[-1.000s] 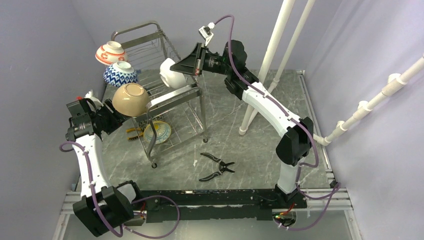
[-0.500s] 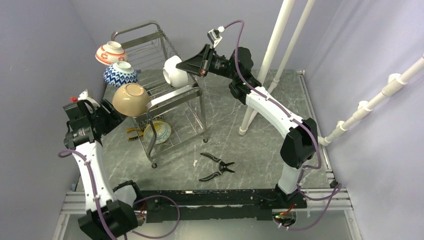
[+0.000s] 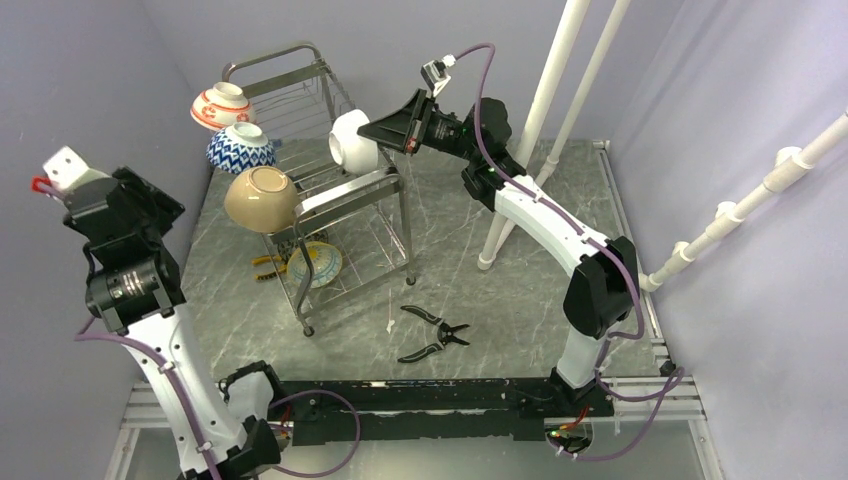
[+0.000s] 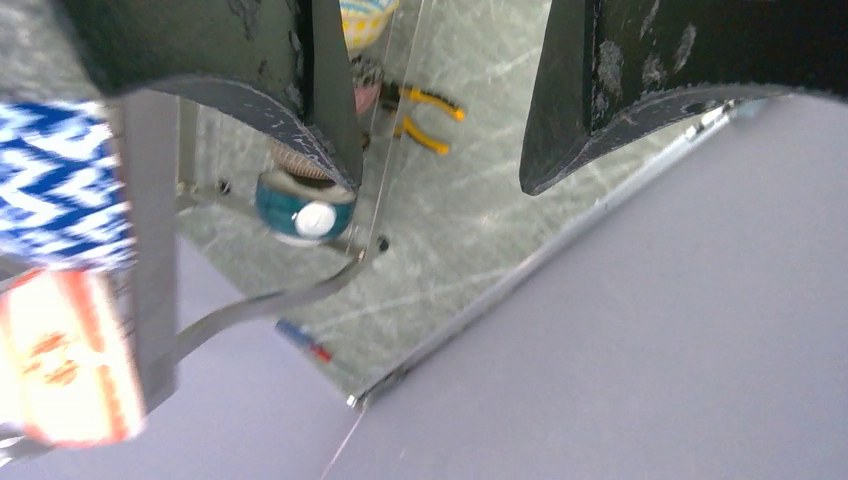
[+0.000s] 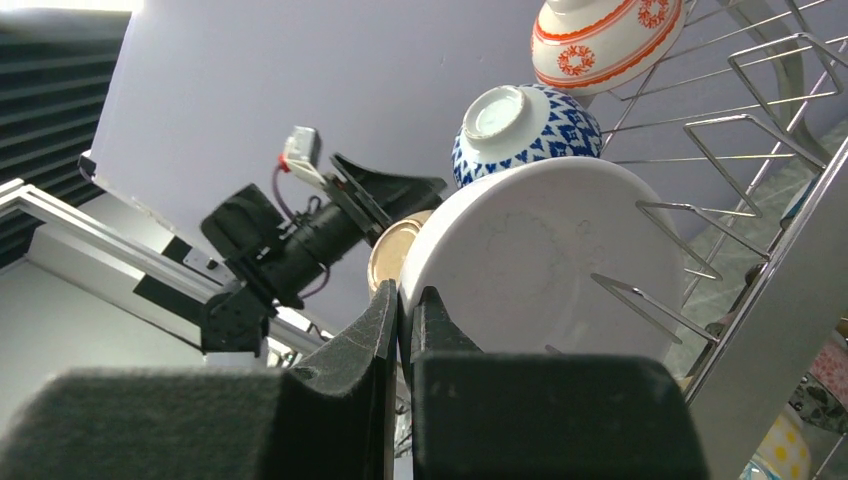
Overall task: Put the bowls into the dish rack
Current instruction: Turn the bowl upside down on the dish rack.
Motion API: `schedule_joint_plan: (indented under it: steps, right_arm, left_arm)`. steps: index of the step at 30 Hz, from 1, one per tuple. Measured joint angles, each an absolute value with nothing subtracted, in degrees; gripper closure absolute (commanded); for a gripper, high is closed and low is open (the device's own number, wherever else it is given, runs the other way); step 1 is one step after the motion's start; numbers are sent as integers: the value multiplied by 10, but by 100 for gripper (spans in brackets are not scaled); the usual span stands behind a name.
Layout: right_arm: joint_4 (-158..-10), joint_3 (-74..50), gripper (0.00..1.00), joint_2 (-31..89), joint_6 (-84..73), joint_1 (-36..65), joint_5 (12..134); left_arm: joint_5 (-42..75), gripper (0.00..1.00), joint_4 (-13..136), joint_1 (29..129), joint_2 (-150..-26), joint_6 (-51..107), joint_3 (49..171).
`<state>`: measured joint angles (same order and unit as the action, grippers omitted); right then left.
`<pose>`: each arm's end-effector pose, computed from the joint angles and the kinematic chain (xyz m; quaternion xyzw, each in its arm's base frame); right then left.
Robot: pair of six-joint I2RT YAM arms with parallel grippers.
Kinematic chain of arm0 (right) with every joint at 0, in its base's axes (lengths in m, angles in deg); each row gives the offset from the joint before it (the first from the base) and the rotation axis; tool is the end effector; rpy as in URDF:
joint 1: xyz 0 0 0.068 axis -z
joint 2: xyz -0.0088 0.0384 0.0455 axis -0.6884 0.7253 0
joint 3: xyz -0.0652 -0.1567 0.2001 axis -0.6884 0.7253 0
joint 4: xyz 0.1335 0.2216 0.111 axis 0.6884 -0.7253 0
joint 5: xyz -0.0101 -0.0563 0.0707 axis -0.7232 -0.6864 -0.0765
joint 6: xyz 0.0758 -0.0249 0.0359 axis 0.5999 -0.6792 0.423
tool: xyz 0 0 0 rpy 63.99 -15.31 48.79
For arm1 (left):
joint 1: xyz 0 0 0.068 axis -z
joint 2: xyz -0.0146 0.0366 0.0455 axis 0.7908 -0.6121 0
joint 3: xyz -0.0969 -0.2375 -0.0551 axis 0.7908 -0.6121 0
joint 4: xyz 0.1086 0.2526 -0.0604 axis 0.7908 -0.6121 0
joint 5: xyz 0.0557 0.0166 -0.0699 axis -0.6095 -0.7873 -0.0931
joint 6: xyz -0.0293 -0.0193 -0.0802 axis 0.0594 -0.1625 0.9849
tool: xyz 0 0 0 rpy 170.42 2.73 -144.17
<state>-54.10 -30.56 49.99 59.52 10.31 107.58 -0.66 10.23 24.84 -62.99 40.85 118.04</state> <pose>0.3629 0.3003 0.4294 -0.1090 0.5977 0.7337 0.3043 0.1743 0.1043 0.4423 -0.3957 0.7122 0.0804 0.5742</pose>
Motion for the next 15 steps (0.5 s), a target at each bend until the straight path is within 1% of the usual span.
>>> schedule_joint_plan:
  steps: [4,6,9,12,15]
  right_arm:
    - [-541,-306,100,499,595,104,1076]
    - [-542,-305,100,499,595,104,1076]
    - [-540,-301,100,497,595,104,1076]
    - [-534,-291,100,490,595,106,1074]
    - [-525,-284,100,488,597,108,1074]
  left_arm:
    - [12,38,122,248,-667,389,1268]
    - [36,42,135,248,-691,382,1313]
    - [95,49,144,248,-739,377,1393]
    - [177,51,168,254,-775,376,1438]
    - [259,52,195,271,-794,386,1445]
